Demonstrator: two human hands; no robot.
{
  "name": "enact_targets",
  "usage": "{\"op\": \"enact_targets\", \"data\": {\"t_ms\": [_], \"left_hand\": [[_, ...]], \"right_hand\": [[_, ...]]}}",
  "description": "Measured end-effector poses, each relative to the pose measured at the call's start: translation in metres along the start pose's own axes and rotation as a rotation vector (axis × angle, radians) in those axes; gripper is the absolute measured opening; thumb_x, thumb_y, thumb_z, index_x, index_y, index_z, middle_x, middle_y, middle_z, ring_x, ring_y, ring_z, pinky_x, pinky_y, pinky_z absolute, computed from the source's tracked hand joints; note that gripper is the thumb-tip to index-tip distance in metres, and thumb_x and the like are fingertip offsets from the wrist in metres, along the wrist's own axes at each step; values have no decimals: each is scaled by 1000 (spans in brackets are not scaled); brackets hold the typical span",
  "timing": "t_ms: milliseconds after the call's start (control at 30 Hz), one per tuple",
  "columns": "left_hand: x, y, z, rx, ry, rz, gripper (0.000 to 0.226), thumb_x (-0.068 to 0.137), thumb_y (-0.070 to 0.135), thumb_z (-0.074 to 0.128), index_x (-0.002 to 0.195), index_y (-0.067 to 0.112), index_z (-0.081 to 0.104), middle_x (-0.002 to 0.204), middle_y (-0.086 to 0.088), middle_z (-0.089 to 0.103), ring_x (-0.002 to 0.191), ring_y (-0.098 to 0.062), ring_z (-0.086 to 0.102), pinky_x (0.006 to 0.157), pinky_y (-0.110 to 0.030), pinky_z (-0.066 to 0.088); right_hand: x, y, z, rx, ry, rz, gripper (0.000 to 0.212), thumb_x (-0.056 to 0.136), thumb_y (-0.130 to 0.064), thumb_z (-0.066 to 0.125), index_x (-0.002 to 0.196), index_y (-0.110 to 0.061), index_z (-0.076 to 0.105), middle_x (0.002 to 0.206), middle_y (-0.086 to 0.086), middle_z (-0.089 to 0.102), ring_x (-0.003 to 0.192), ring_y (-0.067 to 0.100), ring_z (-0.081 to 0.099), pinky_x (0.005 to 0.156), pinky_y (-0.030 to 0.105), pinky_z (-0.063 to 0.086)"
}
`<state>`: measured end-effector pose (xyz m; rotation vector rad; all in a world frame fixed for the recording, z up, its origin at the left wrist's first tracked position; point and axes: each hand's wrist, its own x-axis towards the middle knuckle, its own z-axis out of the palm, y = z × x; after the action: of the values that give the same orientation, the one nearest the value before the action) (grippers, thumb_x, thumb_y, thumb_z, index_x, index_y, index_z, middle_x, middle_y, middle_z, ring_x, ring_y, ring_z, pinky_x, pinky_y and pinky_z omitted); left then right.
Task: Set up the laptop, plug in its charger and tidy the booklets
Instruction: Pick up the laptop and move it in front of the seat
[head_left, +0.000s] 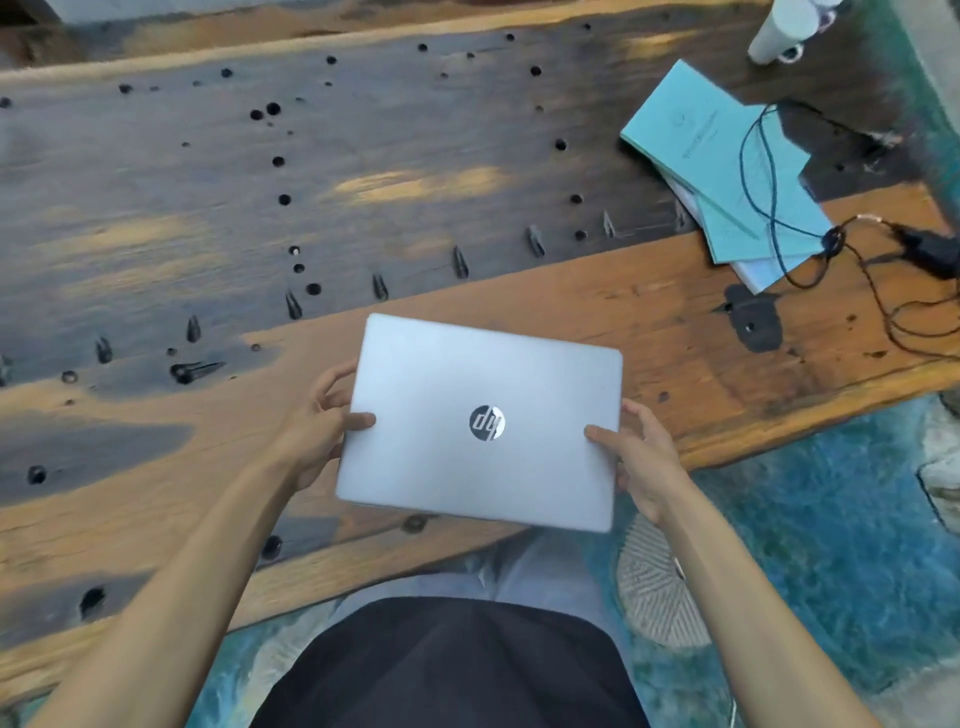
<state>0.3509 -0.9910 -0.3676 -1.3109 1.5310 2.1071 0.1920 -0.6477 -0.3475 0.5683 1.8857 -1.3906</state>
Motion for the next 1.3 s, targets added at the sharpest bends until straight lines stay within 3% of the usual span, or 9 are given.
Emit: {"op": "enact_targets", "data": {"t_ms": [167, 367, 467, 567, 667, 900, 1100, 1233, 1300], "left_hand": [[11, 21, 37, -50, 62, -6, 73, 85, -12, 61, 111, 56, 66, 120, -3, 69, 104, -27, 67, 68, -40, 54], [31, 42, 93, -120, 187, -30, 80, 85, -14, 54, 137, 46, 58, 130, 13, 65, 105, -19, 64, 67, -37, 50], [47, 49, 121, -169, 277, -37, 77, 86, -15, 54, 138, 43, 58, 124, 20, 67, 106, -17, 63, 64, -34, 50], [63, 56, 147, -196, 354, -50, 71, 90, -13, 57, 140, 37, 58, 130, 16, 65, 106, -17, 64, 65, -32, 52], [79, 62, 166, -244, 409, -50, 68, 91, -13, 58, 144, 30, 55, 140, 7, 61, 115, -27, 61, 72, -33, 51], [106, 67, 186, -266, 466, -74, 66, 91, -16, 55, 145, 23, 55, 139, 2, 62, 119, -28, 60, 97, -44, 52], [124, 62, 184, -256, 490, -84, 66, 88, -15, 60, 144, 21, 56, 137, 3, 63, 118, -23, 62, 97, -42, 52], [130, 51, 181, -233, 509, -99, 67, 86, -13, 64, 140, 26, 60, 125, 11, 68, 104, -7, 66, 78, -29, 57], [133, 45, 179, -220, 517, -94, 68, 84, -14, 65, 138, 27, 62, 122, 11, 70, 106, -10, 67, 83, -32, 57]], "right_hand": [[41, -40, -21, -48, -40, -14, 54, 89, -5, 75, 135, -18, 52, 124, 3, 69, 98, 21, 70, 73, 40, 58], [106, -91, -44, -127, -118, -60, 53, 87, 3, 75, 135, -5, 54, 115, 9, 69, 92, 22, 68, 73, 33, 57], [143, -118, -51, -163, -160, -60, 46, 86, -1, 77, 125, -16, 56, 104, -7, 69, 82, 6, 67, 57, 16, 54], [175, -139, -55, -216, -170, -45, 53, 87, -5, 78, 133, -18, 56, 103, -4, 70, 82, 7, 68, 57, 17, 53], [202, -155, -57, -262, -163, -53, 51, 87, -4, 78, 134, -8, 61, 107, 1, 74, 75, 5, 70, 56, 17, 54], [236, -172, -57, -272, -180, 7, 53, 89, -3, 76, 139, -11, 61, 77, -27, 71, 64, -8, 70, 49, 11, 51], [244, -172, -57, -290, -150, 17, 51, 89, -3, 75, 138, -13, 61, 91, -18, 69, 70, -4, 68, 51, 10, 51], [247, -170, -57, -297, -140, 2, 52, 89, -5, 76, 138, -15, 62, 93, -17, 71, 73, -3, 68, 54, 11, 53], [248, -168, -56, -295, -130, -7, 54, 88, -5, 77, 139, -14, 60, 100, -10, 73, 79, -1, 69, 59, 16, 54]]}}
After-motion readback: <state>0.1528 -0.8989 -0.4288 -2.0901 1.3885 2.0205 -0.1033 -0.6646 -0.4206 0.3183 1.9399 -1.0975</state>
